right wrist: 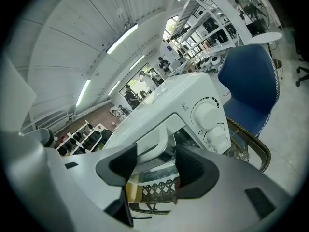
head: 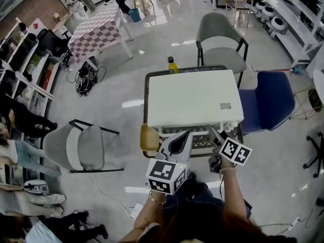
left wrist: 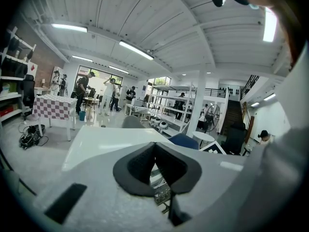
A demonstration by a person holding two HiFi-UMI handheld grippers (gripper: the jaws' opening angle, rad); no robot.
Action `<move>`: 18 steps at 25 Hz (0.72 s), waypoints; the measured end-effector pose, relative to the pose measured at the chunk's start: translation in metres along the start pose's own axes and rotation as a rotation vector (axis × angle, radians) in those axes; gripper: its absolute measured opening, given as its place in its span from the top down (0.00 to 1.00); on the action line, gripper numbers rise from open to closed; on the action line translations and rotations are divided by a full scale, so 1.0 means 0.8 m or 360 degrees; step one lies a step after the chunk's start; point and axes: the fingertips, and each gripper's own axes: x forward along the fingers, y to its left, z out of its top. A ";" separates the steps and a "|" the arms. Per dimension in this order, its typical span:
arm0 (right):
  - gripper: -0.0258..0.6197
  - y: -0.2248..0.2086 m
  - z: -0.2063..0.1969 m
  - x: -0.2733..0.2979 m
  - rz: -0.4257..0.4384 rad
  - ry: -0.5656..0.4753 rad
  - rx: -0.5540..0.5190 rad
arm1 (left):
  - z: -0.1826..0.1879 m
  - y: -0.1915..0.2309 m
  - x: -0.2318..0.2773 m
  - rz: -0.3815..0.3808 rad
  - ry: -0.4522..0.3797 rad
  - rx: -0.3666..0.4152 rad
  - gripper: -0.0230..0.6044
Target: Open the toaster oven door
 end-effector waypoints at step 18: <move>0.60 -0.001 -0.015 -0.012 -0.0048 0.0024 -0.0089 | -0.012 -0.015 -0.020 0.0003 -0.0015 -0.0020 0.94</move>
